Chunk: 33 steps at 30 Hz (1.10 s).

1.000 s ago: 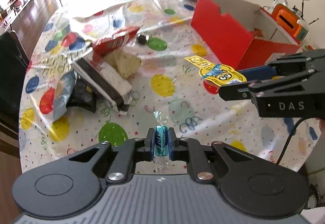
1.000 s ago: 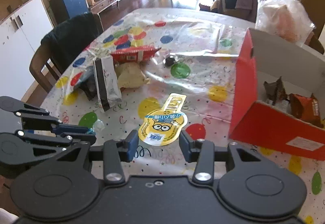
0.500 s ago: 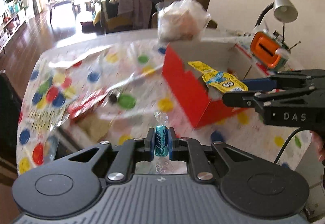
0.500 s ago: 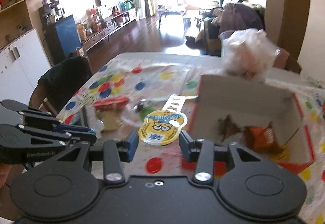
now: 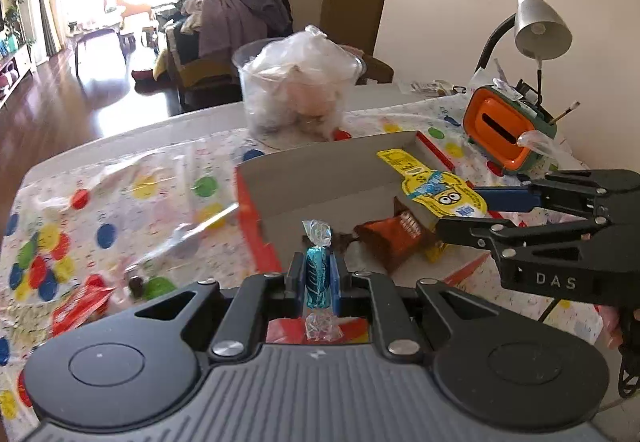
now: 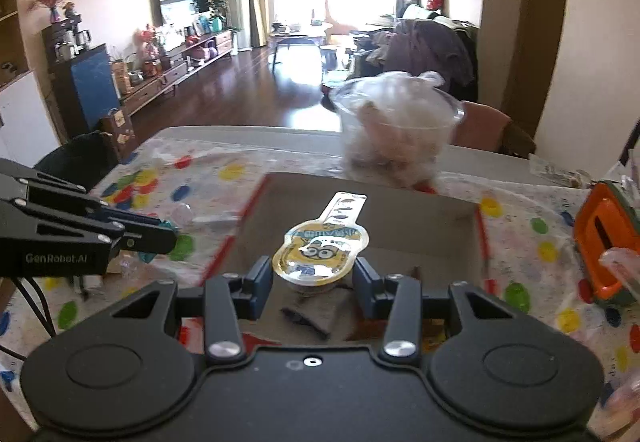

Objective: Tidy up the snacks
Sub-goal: 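Carry the teal candy and the Minion pouch over the open box with both tools, then open both grippers to drop the candy and the pouch into the box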

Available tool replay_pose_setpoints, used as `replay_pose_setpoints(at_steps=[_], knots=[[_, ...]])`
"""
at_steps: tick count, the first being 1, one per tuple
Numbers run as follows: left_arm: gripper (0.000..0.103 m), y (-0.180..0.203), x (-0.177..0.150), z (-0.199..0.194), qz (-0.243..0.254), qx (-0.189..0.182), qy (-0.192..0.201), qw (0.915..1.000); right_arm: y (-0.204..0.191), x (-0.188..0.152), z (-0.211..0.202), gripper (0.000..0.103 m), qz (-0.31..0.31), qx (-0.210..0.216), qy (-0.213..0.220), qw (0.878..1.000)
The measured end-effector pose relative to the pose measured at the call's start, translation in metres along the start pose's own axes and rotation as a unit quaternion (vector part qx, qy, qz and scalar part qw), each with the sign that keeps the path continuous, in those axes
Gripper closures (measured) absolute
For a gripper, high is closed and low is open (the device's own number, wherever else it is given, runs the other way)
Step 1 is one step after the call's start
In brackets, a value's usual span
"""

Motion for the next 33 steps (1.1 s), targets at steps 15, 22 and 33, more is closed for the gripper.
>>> replay_pose_setpoints(at_steps=[15,22,33], knots=[[0.091,0.029,0.039,0.106,-0.031,0.033,-0.090,0.9949,0.083,-0.017,0.048,0.061,0.014,0.007,-0.052,0.999],[0.091,0.025,0.045,0.148,-0.032,0.070,-0.139,0.9873,0.088,-0.019,0.082,0.061,-0.002,0.025,-0.083,0.996],[0.091,0.027,0.041,0.179,-0.028,0.090,-0.208,0.9737,0.088,-0.019,0.108,0.060,-0.020,0.036,-0.119,0.992]])
Point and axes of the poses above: each gripper's, at about its wrist camera, not at the fingertips, and z roughly the way its jaws point, y to its right, x to its top, the point moved 2 cm from there along z, roughly the way its jaws point, and after that the axes turned 5 degrees about x, right-handed, at the moved point
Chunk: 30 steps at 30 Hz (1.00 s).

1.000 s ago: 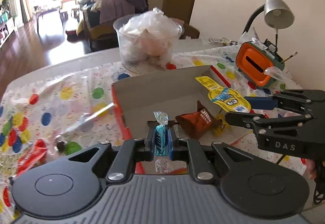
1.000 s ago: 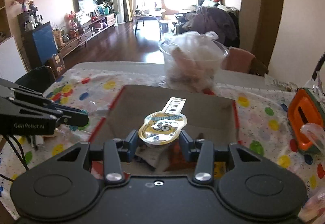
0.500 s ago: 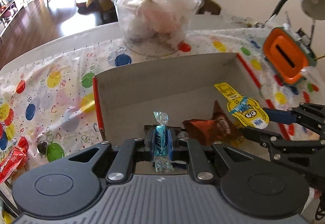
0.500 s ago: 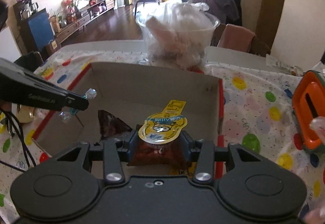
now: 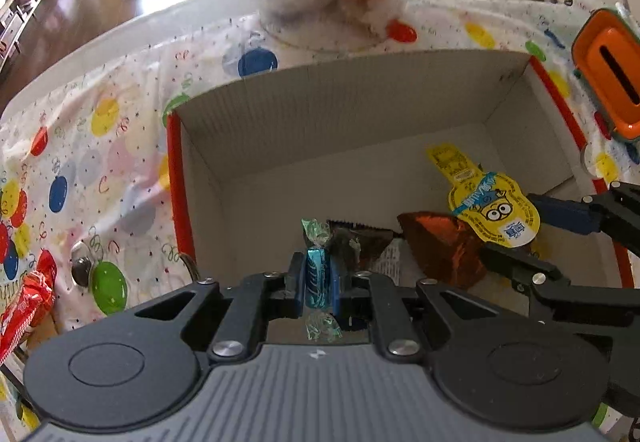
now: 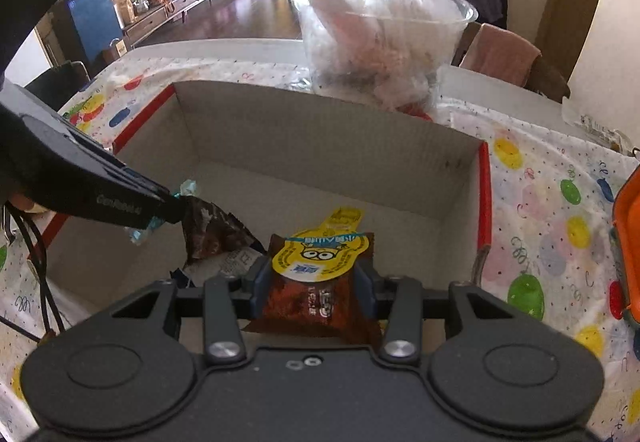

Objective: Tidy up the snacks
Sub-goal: 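Open both grippers to drop the candy and the pouch into the box, then withdraw both tools from the box toward the remaining snacks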

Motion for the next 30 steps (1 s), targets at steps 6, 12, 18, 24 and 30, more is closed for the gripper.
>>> replay_pose_setpoints(at_steps=[6,12,18,24,30], knots=[[0.091,0.000,0.000,0.008,-0.005,0.001,-0.023,0.9997,0.004,-0.001,0.003,0.060,0.007,-0.001,-0.008,1.000],[0.090,-0.001,-0.006,0.005,-0.008,-0.010,-0.018,0.9997,0.003,-0.004,-0.002,0.046,0.017,-0.003,-0.005,1.000],[0.090,-0.005,-0.014,-0.005,-0.013,-0.024,-0.006,0.9996,-0.001,-0.005,-0.017,0.039,0.031,0.003,0.011,0.999],[0.088,-0.013,-0.022,-0.024,-0.018,-0.045,0.021,0.9986,-0.012,-0.002,-0.035,0.033,0.039,0.001,0.034,0.999],[0.082,-0.021,-0.033,-0.049,-0.013,-0.053,0.059,0.9968,-0.030,0.002,-0.055,0.025,0.047,0.006,0.059,0.997]])
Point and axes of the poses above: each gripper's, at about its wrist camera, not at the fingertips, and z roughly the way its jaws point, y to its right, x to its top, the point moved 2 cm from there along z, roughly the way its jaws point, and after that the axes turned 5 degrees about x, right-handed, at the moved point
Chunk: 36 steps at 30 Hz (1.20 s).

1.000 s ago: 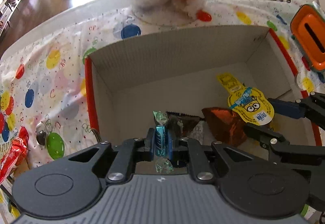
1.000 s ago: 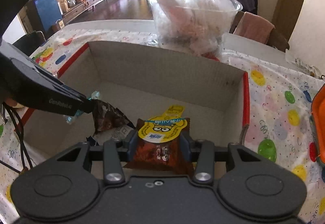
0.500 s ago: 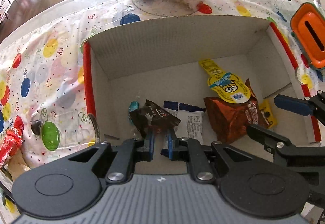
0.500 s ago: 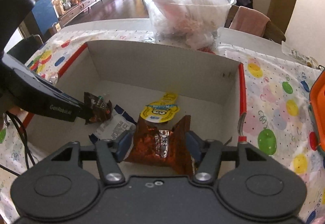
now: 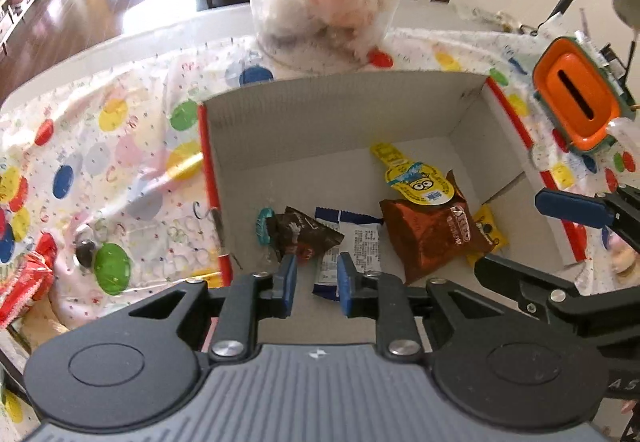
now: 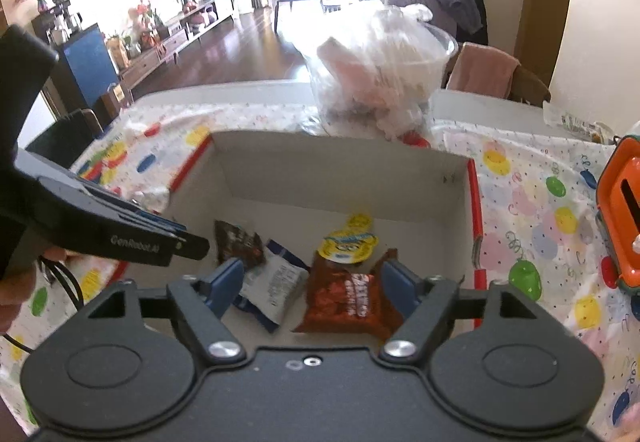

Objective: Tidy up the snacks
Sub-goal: 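Withdraw both tools from the box toward the remaining snacks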

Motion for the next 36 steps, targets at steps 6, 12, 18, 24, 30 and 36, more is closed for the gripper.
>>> replay_pose_setpoints(at_steps=[6,12,18,24,30,36], knots=[[0.071,-0.016,-0.012,-0.026,0.001,-0.010,0.029,0.9995,-0.024,0.004,-0.017,0.022,0.008,0.009,0.022,1.000],[0.044,-0.043,-0.029,-0.054,0.000,-0.005,0.071,0.9975,-0.053,0.004,-0.028,0.018,0.015,0.015,0.043,0.999],[0.036,-0.074,-0.052,-0.082,-0.004,-0.002,0.101,0.9949,-0.090,0.002,-0.035,0.011,0.011,0.029,0.060,0.998],[0.027,-0.103,-0.079,-0.110,0.003,0.007,0.134,0.9910,-0.132,0.001,-0.034,0.004,-0.005,0.042,0.068,0.997],[0.025,-0.137,-0.105,-0.129,-0.003,0.011,0.150,0.9886,-0.170,-0.003,-0.032,0.000,-0.019,0.048,0.074,0.996],[0.017,-0.174,-0.131,-0.141,-0.024,0.027,0.175,0.9839,-0.201,-0.008,-0.024,0.000,-0.031,0.049,0.069,0.996]])
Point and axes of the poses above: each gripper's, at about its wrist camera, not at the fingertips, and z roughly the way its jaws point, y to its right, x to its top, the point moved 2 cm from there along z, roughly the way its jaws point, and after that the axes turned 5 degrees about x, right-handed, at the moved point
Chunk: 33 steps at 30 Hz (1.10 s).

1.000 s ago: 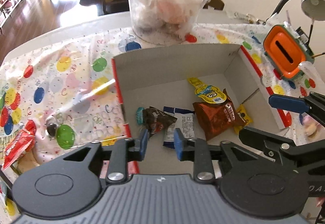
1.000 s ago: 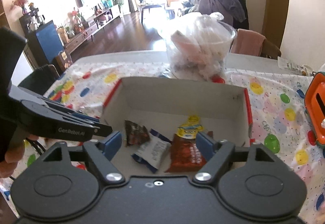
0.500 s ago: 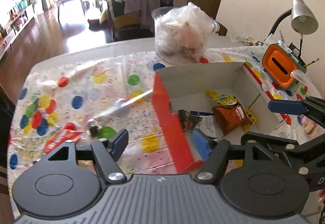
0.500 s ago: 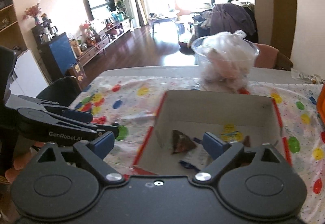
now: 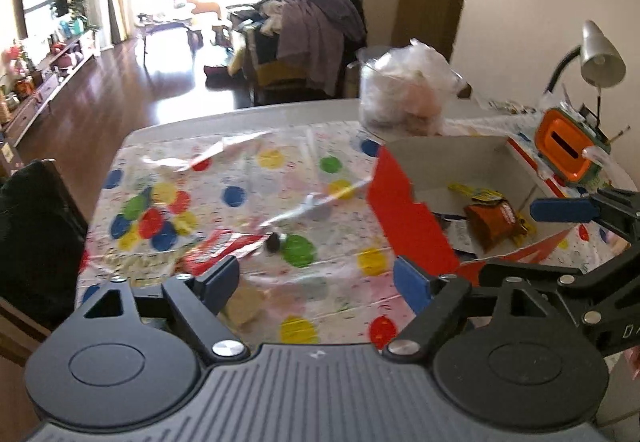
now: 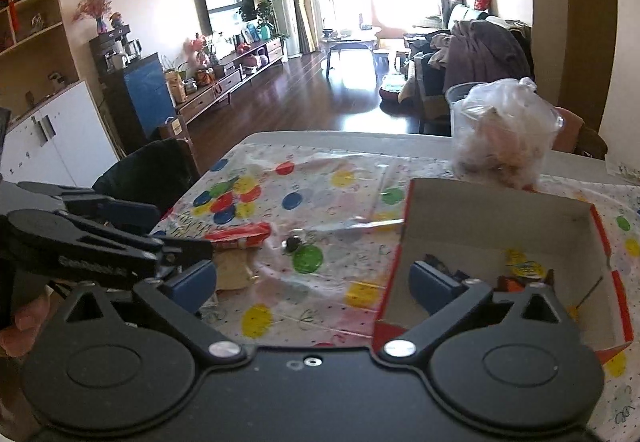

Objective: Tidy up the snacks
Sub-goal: 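Withdraw both tools from the box toward the remaining snacks, then grasp the red snack bag with the right gripper and lift it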

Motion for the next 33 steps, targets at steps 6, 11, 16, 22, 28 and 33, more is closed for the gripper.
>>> replay_pose_setpoints(at_steps=[6,11,16,22,28,33], knots=[[0.017,-0.033,-0.016,-0.004,-0.028,0.012,0.003,0.9995,-0.018,0.000,0.009,0.000,-0.003,0.005,-0.008,1.000],[0.017,-0.049,-0.030,0.002,-0.037,0.032,0.001,0.9988,-0.021,0.004,0.023,0.000,-0.008,0.009,-0.025,1.000],[0.017,-0.057,-0.041,0.009,-0.048,0.042,0.004,0.9980,-0.018,0.014,0.044,0.000,-0.014,0.020,-0.040,0.999],[0.017,-0.061,-0.047,0.019,-0.060,0.070,0.004,0.9957,-0.019,0.035,0.088,0.000,-0.037,0.049,-0.072,0.995],[0.017,-0.066,-0.049,0.031,-0.080,0.090,-0.001,0.9927,-0.036,0.055,0.153,0.000,-0.062,0.074,-0.117,0.988],[0.017,-0.066,-0.051,0.041,-0.080,0.107,-0.006,0.9909,-0.051,0.060,0.205,0.000,-0.069,0.081,-0.158,0.982]])
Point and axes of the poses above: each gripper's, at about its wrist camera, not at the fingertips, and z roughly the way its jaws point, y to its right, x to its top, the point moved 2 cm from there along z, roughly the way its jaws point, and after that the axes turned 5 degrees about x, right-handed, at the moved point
